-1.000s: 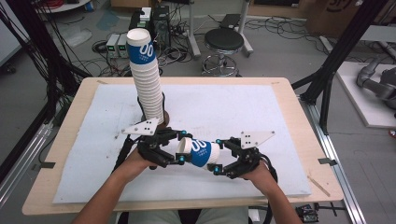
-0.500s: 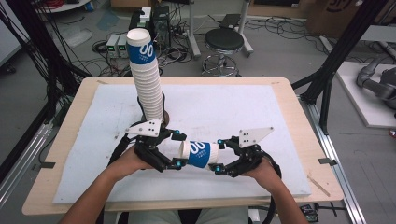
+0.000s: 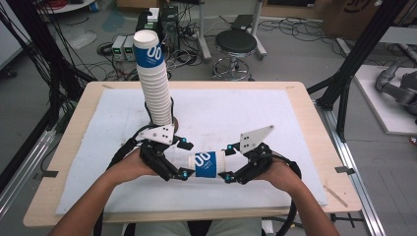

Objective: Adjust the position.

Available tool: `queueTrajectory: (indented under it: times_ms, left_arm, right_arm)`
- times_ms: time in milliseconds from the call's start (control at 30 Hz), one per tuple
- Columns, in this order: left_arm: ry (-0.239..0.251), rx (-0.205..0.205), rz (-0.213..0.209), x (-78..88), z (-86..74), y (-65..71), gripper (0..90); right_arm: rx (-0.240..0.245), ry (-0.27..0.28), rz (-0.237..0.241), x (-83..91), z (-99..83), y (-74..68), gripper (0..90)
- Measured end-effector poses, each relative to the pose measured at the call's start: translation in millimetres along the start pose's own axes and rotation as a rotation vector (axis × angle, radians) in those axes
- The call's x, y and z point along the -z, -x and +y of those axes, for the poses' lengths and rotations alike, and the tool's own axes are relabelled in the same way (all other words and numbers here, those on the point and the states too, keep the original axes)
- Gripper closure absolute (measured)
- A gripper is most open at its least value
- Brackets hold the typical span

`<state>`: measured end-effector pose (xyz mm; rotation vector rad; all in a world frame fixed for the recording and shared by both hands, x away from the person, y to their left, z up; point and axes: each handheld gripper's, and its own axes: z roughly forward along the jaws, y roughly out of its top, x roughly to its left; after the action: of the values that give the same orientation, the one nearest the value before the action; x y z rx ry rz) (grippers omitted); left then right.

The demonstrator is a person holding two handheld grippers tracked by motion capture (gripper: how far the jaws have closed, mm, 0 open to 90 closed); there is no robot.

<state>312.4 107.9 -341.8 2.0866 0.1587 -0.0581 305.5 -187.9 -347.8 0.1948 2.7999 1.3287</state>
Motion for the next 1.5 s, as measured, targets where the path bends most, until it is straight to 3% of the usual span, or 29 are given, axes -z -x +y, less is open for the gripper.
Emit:
queueTrajectory:
  times_ms: [67,367,767,1100,1267,1467,1500]
  left_arm:
    - [-0.032,-0.005,-0.008,-2.6,2.8,-0.5,15.6]
    - [-0.178,-0.015,-0.034,-22.9,20.1,-4.4,18.4]
    - [-0.346,-0.068,-0.074,-47.9,27.9,-2.1,25.1]
    - [-0.413,-0.076,-0.096,-57.8,25.7,-2.8,29.5]
    - [-0.424,-0.073,-0.086,-60.9,23.8,-0.8,30.2]
    - [-0.407,-0.080,-0.052,-60.4,22.1,-0.6,30.0]
    - [-0.407,-0.098,-0.048,-59.1,22.8,-1.4,29.8]
  right_arm:
    - [0.019,-0.048,-0.010,-2.4,4.7,-0.2,28.6]
    - [0.059,-0.147,-0.016,-11.3,16.2,-2.3,28.6]
    - [0.101,-0.249,-0.015,-19.5,25.8,-5.3,28.6]
    - [0.110,-0.301,-0.003,-26.5,26.0,-8.0,28.9]
    - [0.100,-0.321,0.002,-29.6,26.3,-8.0,29.0]
    - [0.064,-0.293,-0.009,-28.8,25.2,-5.6,25.6]
    - [0.060,-0.277,-0.009,-27.7,24.5,-4.7,25.0]
